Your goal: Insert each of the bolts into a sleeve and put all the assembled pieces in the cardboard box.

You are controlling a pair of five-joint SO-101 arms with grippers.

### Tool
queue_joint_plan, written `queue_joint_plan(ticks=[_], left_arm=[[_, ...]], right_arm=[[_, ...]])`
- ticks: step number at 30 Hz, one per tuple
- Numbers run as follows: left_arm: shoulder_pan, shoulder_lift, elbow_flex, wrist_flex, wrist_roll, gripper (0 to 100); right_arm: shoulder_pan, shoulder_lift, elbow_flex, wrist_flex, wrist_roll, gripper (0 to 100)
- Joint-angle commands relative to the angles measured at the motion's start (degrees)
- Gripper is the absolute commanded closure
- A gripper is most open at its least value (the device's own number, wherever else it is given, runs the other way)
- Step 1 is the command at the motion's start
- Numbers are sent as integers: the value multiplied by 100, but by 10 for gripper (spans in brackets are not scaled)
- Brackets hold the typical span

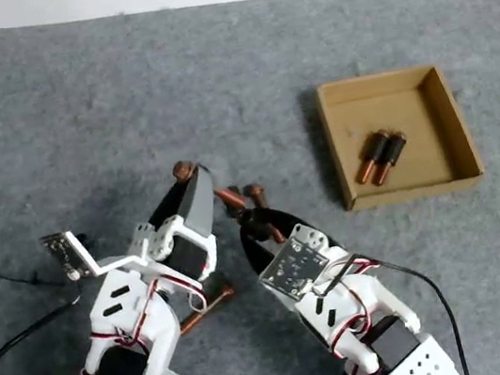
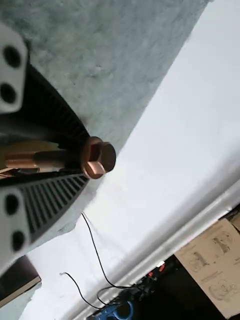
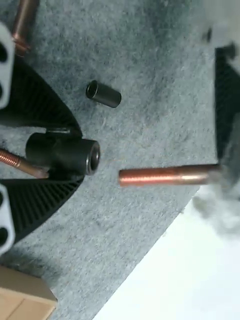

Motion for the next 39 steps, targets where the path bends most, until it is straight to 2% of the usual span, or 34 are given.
queue_joint_plan(ticks=[1,6,10,17,22,30,39], left_arm=[[242,-110,-242,-141,26,995],[655,-110,-268,607,26,994],[585,-110,-444,985,18,995],[-127,-110,-453,949,53,995],[-127,-110,-391,255,53,995],[497,-110,-31,202,18,994],[391,-110,154,202,0,994]], right_arm=[[-31,-92,690,-66,62,993],[-22,-92,681,-66,62,993],[-22,-92,681,-66,62,993],[66,-101,673,-66,62,993],[66,-101,673,-75,62,993],[40,-101,655,-75,62,993],[57,-101,655,-75,62,993]])
